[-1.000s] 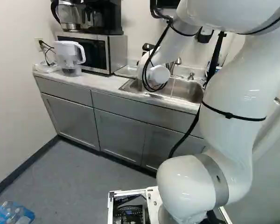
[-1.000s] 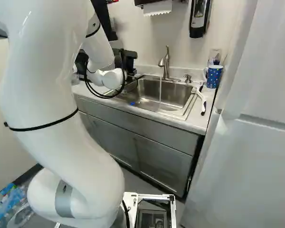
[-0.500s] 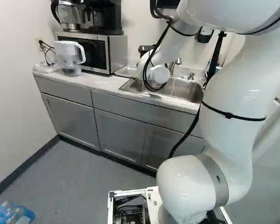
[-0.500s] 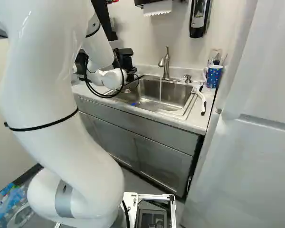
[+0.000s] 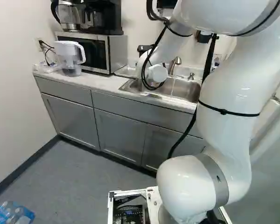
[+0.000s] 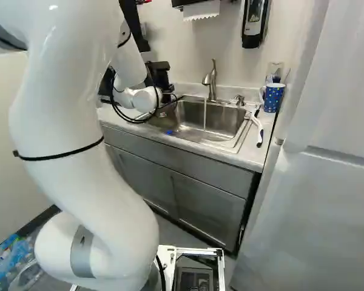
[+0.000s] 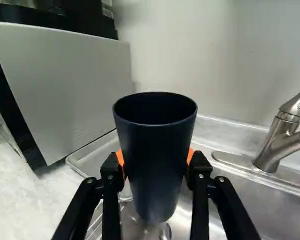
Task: Rinse the cup and place it in the tray
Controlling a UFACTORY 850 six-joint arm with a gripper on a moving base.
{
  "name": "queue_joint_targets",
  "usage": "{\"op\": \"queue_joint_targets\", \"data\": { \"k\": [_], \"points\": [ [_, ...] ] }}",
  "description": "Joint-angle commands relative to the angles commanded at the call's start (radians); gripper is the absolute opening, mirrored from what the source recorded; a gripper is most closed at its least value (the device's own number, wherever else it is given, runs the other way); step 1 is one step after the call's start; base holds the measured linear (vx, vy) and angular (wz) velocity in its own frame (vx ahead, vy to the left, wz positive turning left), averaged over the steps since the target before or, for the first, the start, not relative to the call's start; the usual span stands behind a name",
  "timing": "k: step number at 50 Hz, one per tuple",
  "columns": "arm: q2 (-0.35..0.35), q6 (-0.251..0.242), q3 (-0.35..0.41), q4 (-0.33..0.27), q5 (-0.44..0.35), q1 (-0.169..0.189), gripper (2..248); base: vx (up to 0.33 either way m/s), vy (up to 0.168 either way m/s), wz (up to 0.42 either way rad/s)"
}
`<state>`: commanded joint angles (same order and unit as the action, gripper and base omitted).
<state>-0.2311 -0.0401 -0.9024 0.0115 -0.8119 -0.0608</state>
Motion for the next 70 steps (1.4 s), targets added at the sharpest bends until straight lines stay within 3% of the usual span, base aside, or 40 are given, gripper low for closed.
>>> {"op": "queue_joint_targets", "data": {
  "k": [46,70],
  "points": [
    [-0.212,0.0,-0.249,0.0,0.0,-0.074,126,0.0,0.0,0.0],
    [-0.358,0.0,-0.387,0.0,0.0,-0.091,126,0.0,0.0,0.0]
  ]
}}
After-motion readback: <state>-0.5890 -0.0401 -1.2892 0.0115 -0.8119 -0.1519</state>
